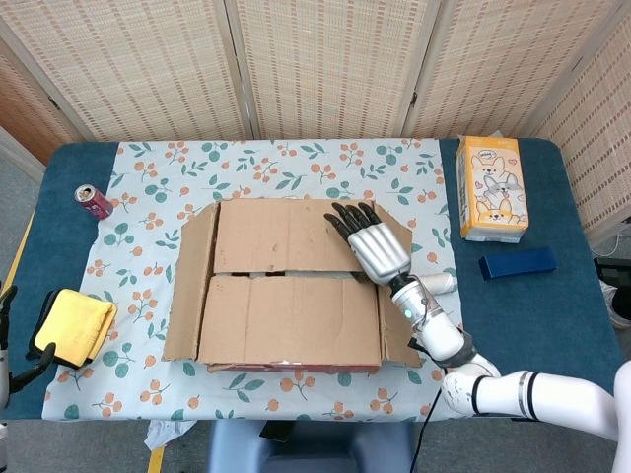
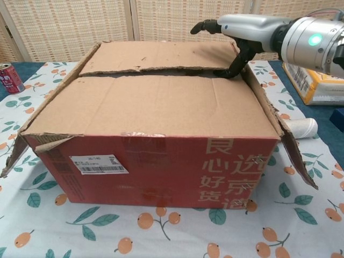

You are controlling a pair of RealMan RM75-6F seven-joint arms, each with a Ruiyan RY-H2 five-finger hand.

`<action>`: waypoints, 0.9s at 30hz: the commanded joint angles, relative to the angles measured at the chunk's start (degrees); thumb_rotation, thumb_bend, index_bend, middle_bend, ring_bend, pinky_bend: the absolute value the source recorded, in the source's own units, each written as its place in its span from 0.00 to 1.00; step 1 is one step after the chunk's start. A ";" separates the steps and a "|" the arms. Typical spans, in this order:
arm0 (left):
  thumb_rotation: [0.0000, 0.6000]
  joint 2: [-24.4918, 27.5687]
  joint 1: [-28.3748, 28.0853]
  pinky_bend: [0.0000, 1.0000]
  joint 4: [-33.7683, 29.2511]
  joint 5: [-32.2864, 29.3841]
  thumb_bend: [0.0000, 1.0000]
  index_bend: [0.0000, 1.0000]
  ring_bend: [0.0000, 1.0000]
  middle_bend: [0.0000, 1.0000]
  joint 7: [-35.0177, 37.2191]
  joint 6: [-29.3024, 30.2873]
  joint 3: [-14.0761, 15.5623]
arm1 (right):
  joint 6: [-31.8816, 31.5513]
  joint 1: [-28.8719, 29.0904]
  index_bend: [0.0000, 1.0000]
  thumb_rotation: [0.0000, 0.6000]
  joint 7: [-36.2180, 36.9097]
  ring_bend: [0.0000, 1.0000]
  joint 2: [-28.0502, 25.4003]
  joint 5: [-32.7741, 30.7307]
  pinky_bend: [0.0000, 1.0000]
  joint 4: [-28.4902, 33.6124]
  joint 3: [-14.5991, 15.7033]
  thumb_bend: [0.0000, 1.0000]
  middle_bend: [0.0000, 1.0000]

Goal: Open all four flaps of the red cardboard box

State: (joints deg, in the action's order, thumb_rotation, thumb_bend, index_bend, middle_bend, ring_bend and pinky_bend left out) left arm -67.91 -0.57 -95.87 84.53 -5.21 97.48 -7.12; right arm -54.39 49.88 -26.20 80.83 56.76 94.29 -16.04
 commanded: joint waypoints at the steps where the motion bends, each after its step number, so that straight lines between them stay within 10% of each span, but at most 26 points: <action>1: 1.00 -0.05 0.16 0.03 0.90 -0.57 0.32 0.00 0.01 0.02 1.16 -0.16 -0.24 | -0.28 0.24 0.00 1.00 2.15 0.00 -0.45 0.82 0.00 -0.10 -1.04 0.38 0.00; 27: 1.00 3.57 -2.32 0.01 6.25 -5.67 0.32 0.00 0.00 0.02 15.98 -9.84 -2.12 | 8.43 8.83 0.00 1.00 17.77 0.00 -2.39 -1.71 0.00 -16.09 -10.21 0.38 0.00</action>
State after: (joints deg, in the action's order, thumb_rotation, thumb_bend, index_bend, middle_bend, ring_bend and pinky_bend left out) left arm -64.72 -2.68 -90.01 79.23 10.16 88.17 -9.10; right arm -46.83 57.79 -9.33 78.04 55.10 79.48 -25.65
